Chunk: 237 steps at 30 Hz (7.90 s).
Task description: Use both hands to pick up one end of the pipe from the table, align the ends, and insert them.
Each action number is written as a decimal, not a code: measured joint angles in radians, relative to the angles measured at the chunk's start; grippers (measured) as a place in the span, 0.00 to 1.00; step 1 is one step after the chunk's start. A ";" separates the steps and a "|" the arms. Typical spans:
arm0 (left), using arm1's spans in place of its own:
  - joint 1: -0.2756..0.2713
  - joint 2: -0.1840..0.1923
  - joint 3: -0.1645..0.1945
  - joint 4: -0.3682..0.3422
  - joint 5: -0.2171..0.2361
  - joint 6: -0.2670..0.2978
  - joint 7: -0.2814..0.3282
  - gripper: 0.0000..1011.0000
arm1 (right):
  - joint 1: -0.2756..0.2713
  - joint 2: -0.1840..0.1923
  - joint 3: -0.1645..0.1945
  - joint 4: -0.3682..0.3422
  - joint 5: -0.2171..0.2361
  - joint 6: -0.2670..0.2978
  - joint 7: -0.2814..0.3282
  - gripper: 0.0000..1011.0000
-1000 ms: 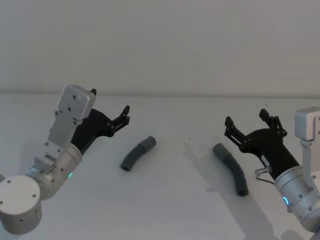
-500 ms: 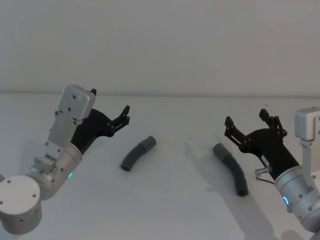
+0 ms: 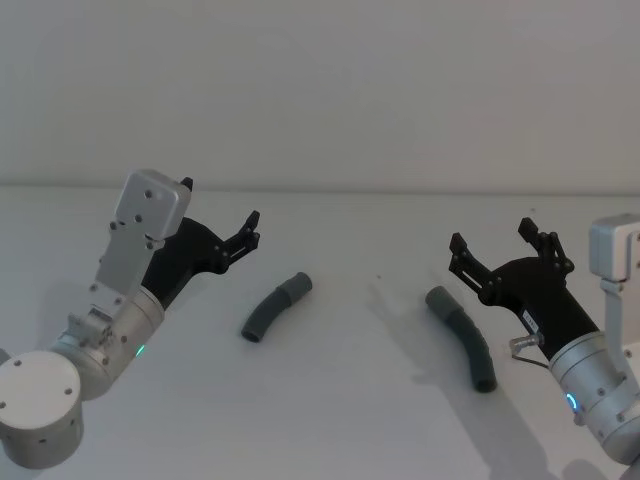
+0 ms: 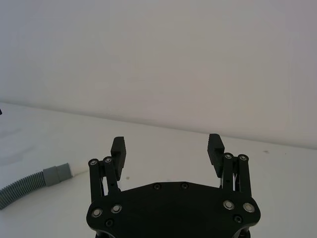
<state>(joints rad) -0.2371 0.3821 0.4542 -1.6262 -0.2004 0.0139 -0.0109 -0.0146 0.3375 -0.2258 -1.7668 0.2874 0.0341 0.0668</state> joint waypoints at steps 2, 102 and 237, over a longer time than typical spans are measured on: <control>0.000 0.000 0.000 0.000 0.000 0.000 0.000 0.99 | 0.000 0.000 0.000 0.000 0.000 0.000 0.000 0.99; -0.182 0.023 0.076 0.049 -0.045 0.468 -0.270 0.99 | 0.000 0.000 0.000 0.000 0.000 0.000 0.000 0.99; -0.274 -0.098 0.112 0.241 0.018 0.547 -0.375 0.35 | 0.000 0.000 0.000 0.000 -0.001 0.001 0.000 0.99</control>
<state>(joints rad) -0.5112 0.2843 0.5661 -1.3856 -0.1825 0.5612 -0.3855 -0.0148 0.3373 -0.2258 -1.7668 0.2865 0.0346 0.0669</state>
